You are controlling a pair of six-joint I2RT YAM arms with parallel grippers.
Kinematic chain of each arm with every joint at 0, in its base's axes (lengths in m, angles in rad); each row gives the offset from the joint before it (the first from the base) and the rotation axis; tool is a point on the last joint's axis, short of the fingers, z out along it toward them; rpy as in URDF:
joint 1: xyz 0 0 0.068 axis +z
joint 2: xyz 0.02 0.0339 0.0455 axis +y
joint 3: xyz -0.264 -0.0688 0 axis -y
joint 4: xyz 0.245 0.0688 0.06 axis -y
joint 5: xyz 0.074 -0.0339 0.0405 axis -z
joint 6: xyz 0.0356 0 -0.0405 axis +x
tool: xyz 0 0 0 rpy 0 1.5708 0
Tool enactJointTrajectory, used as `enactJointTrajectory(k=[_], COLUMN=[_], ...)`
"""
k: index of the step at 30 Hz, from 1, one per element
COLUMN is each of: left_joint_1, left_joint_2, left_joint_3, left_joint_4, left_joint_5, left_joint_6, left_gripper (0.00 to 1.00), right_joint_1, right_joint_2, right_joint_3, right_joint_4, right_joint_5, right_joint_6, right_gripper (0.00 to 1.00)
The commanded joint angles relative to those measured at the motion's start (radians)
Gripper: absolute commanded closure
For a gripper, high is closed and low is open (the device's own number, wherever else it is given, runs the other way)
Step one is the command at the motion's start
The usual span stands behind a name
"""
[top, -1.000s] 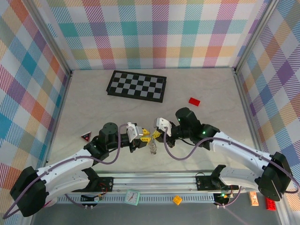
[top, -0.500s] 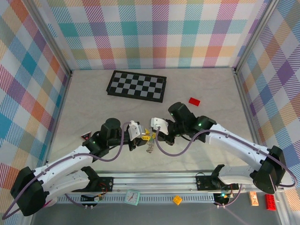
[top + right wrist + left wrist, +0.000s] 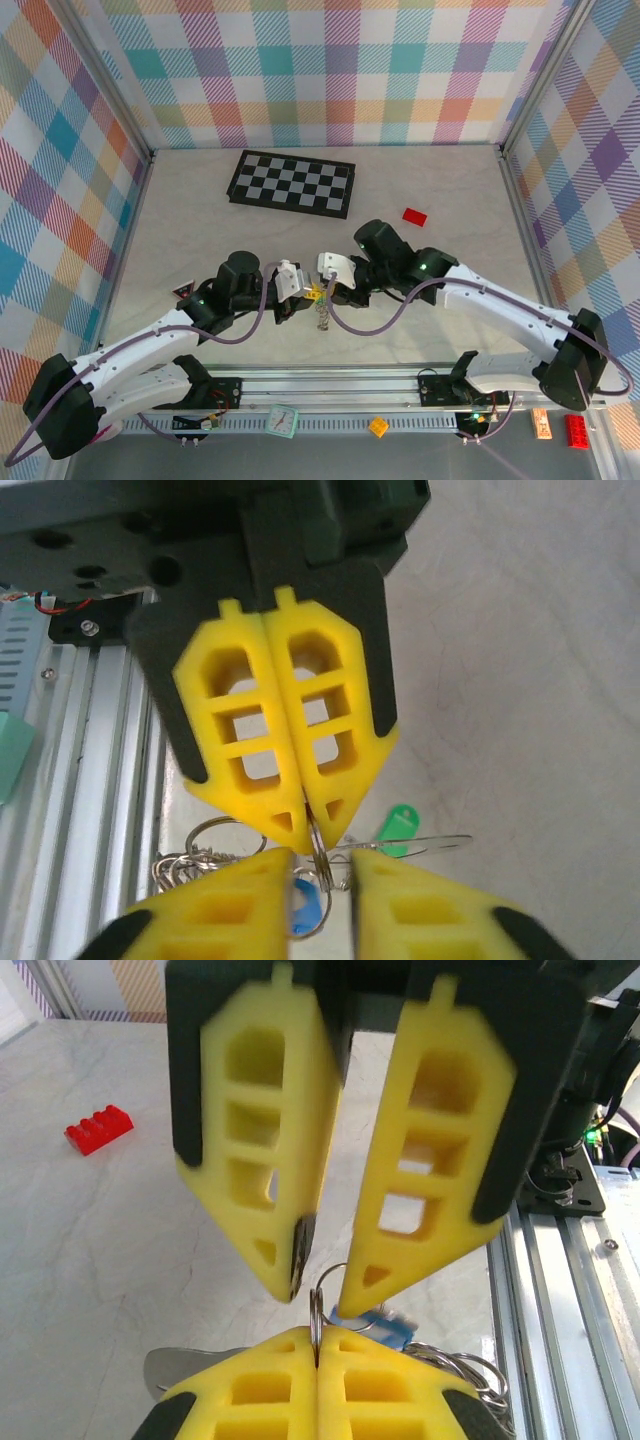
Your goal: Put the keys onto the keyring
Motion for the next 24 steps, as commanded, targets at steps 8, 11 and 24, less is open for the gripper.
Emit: enactJointTrajectory(k=[8, 11, 24], left_joint_1=[-0.005, -0.004, -0.004], left_joint_2=[-0.046, -0.055, -0.059], left_joint_3=[-0.096, -0.107, -0.122], left_joint_4=[0.25, 0.268, 0.281], left_joint_5=[0.0, -0.004, -0.02], left_joint_6=[-0.086, -0.098, -0.104], left_gripper=[1.0, 1.0, 1.0], right_joint_1=[-0.036, -0.035, -0.035], right_joint_2=[-0.156, -0.153, -0.134], right_joint_3=[-0.179, -0.195, -0.231], right_joint_4=[0.181, 0.209, 0.299], right_joint_5=[-0.056, -0.063, -0.066], right_joint_6=[0.296, 0.384, 0.606], right_gripper=[0.66, 0.65, 0.77])
